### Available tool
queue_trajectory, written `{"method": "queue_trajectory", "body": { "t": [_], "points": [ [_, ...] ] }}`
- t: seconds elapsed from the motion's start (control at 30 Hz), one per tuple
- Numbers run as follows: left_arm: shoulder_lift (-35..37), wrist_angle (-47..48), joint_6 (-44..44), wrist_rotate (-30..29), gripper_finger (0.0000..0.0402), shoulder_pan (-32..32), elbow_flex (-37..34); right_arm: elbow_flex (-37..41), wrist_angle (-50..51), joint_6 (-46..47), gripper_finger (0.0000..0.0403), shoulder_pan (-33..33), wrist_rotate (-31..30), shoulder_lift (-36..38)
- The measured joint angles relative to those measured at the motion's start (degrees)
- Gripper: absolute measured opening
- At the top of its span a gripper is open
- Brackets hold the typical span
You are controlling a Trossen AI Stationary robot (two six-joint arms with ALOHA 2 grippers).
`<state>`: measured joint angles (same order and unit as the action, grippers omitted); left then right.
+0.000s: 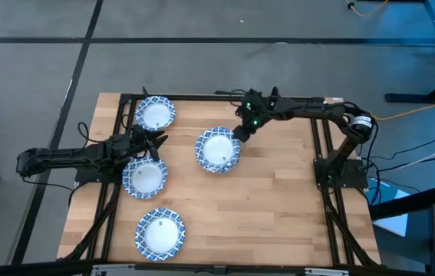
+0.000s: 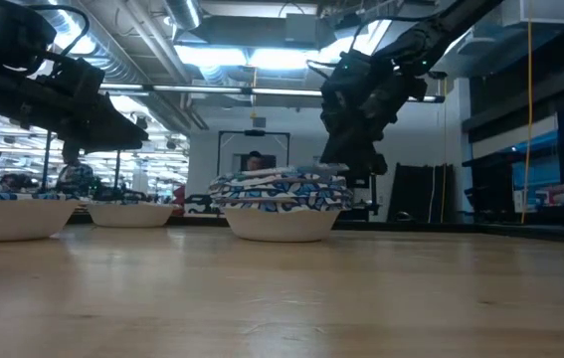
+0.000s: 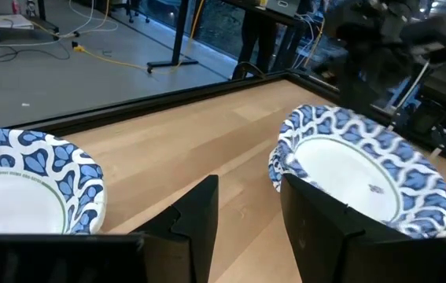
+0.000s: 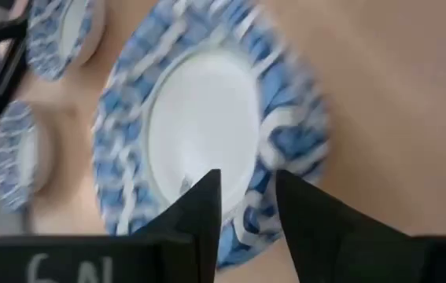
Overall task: Nest bowls inside each other
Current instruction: Stack the white bowl on top of the white bowl
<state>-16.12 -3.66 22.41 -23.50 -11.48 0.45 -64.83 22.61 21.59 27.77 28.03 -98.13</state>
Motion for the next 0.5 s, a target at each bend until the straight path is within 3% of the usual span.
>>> {"method": "queue_trajectory", "body": {
  "t": [0.27,0.43,0.5],
  "points": [
    [0.00,0.00,-0.09,0.00,0.0133,0.01,0.02,-7.26,5.73,-7.26,0.0126,2.49,-4.90,0.02],
    [0.00,0.00,-2.93,-0.12,0.0133,0.00,0.02,-13.90,9.80,-15.13,0.0126,3.92,-20.21,0.04],
    [0.00,-0.04,-4.99,-0.77,0.0133,0.01,0.01,-15.23,8.01,-17.55,0.0126,4.34,-22.52,0.53]
  ]
}}
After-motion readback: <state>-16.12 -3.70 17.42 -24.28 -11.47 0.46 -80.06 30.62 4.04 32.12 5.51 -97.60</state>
